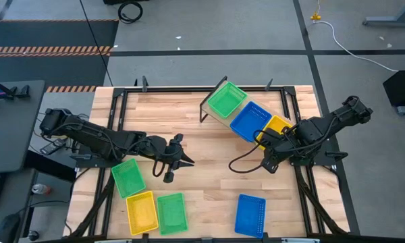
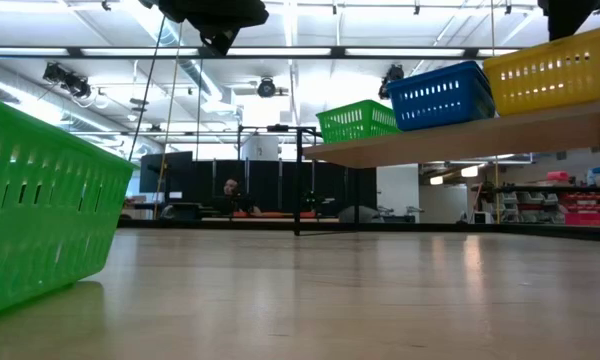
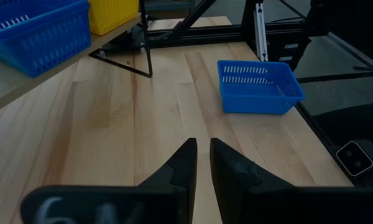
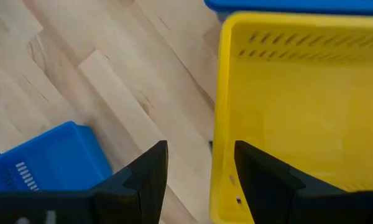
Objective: Stack baskets on shelf by color
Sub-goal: Adjust the blue bin on the shelf
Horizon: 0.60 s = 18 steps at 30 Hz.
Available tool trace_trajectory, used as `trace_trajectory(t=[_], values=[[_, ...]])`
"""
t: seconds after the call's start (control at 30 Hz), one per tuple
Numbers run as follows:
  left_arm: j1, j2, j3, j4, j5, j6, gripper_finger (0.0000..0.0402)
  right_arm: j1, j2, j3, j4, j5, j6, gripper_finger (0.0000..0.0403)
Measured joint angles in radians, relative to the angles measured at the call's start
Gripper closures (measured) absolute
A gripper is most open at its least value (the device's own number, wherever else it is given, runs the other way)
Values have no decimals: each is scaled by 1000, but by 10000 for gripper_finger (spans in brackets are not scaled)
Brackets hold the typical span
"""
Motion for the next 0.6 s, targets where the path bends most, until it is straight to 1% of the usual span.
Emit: trace_trajectory(t=[0.1,0.27,0.4,0.6], values=[[0,0,0,0,0,0,349,0,0,0,-13,-27,-1,211],[1,0,0,0,0,2,349,0,0,12,-3,-24,-25,211],[1,0,0,0,0,2,349,-1,-1,25,22,20,-52,211],[1,0,0,0,0,2,349,-21,-1,26,137,120,-141,211]])
